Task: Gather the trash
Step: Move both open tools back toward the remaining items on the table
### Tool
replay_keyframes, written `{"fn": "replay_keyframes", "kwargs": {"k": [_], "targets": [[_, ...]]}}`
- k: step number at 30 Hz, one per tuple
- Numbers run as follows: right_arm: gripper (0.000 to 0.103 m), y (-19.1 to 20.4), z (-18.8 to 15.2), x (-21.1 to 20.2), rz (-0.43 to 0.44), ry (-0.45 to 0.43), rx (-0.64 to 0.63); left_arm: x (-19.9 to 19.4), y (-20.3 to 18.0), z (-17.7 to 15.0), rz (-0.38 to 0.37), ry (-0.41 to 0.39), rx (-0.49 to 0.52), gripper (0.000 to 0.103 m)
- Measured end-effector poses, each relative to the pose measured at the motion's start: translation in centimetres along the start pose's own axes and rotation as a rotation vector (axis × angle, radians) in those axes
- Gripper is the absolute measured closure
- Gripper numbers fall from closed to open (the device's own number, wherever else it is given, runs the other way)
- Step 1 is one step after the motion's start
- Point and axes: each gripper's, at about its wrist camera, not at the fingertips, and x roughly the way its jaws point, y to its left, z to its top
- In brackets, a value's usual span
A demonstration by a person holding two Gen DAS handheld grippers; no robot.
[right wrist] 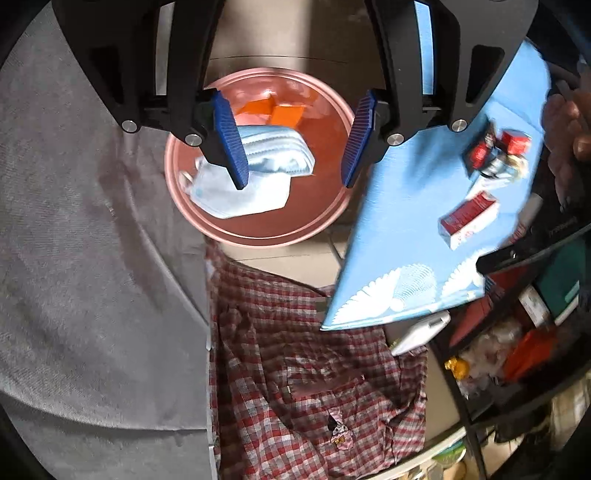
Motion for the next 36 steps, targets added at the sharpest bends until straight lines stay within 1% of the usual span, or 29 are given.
{"fn": "replay_keyframes", "kwargs": {"k": [1,3,5,7,8,10,11,20,27,29,31,32,34,36], "targets": [[0.049,0.4,-0.1,0.1,-0.01,0.004,-0.021,-0.4,0.2,0.0,0.002,-0.005,0.001,0.092],[0.05,0.1,0.0,-0.1,0.08,0.01,0.031,-1.5,0.9,-0.2,0.009,-0.018,0.004,0.092],[0.05,0.4,0.2,-0.4,0.066,-0.003,0.03,-2.5,1.5,-0.4,0.017,-0.029,0.008,0.092],[0.05,0.2,0.3,-0.5,0.105,-0.001,0.067,-3.5,2.2,-0.6,0.025,-0.039,0.008,0.092],[0.05,0.2,0.3,-0.5,0.099,-0.001,0.074,-4.1,2.8,-0.8,0.031,-0.045,0.007,0.092],[0.05,0.7,0.4,-0.7,0.057,-0.011,0.047,-5.2,3.9,-1.1,0.043,-0.055,0.005,0.092],[0.05,0.9,0.3,-0.7,0.052,-0.015,0.041,-5.8,4.5,-1.3,0.049,-0.059,0.003,0.092],[0.05,4.2,0.9,-2.4,0.073,-0.085,-0.008,-10.1,10.6,-3.2,0.123,-0.082,-0.032,0.092],[0.05,8.2,1.2,-4.2,0.11,-0.162,-0.049,-12.3,14.8,-5.4,0.184,-0.075,-0.072,0.092],[0.052,9.2,1.3,-4.5,0.13,-0.177,-0.046,-12.7,16.0,-5.9,0.199,-0.072,-0.085,0.092],[0.062,10.3,1.3,-4.7,0.158,-0.183,-0.048,-13.3,17.2,-6.2,0.211,-0.073,-0.102,0.092],[0.064,10.9,1.3,-4.7,0.168,-0.183,-0.054,-13.6,17.8,-6.3,0.214,-0.075,-0.111,0.092],[0.074,12.1,1.2,-4.6,0.186,-0.179,-0.071,-14.0,18.8,-6.5,0.215,-0.079,-0.13,0.092],[0.075,13.1,1.0,-4.3,0.197,-0.171,-0.092,-14.3,19.5,-6.8,0.21,-0.078,-0.142,0.092]]}}
